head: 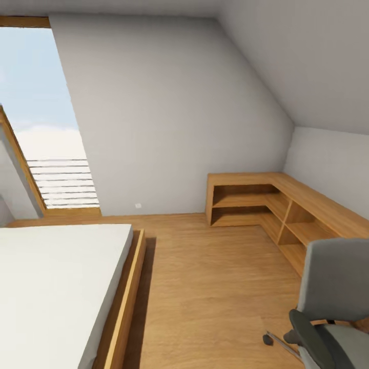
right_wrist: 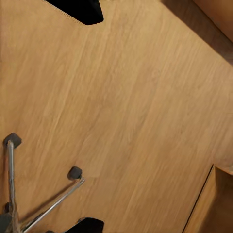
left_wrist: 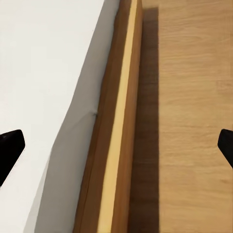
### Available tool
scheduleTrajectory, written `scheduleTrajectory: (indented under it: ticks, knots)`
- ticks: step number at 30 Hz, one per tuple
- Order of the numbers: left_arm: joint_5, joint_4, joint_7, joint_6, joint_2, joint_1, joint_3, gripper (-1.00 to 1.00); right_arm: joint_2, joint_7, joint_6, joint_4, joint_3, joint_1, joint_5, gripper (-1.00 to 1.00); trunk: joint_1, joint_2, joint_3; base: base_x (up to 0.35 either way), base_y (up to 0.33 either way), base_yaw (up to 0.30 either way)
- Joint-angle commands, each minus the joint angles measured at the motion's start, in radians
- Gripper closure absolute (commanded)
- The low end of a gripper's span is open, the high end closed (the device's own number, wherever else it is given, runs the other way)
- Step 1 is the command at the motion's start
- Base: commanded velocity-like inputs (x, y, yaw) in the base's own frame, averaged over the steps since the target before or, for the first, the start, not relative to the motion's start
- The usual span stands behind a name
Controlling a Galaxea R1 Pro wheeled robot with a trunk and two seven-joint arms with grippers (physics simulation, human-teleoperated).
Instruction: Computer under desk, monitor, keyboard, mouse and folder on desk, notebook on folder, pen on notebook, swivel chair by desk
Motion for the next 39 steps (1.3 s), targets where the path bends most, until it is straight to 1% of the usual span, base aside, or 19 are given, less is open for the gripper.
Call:
scheduleTrajectory:
  ticks: [1, 10, 39]
  knots:
    - [0.004, 0.001, 0.006, -0.002, 0.0, -0.001, -0.009, -1.0, 0.0, -0.01, -0.001, 0.001, 0.003, -0.001, 0.009, -1.0, 0.001, -0.002, -0.002, 0.316, 0.0, 0.2]
    - [0.004, 0.001, 0.006, -0.002, -0.001, -0.001, -0.009, -1.0, -0.007, -0.01, -0.001, -0.001, 0.0, -0.001, 0.01, -1.0, 0.001, -0.002, -0.002, 0.319, 0.0, 0.07]
    - [0.004, 0.001, 0.006, -0.002, -0.002, -0.001, -0.009, -1.0, -0.004, -0.009, 0.006, 0.001, 0.004, -0.001, 0.015, -1.0, 0.001, -0.002, -0.002, 0.321, 0.0, 0.002]
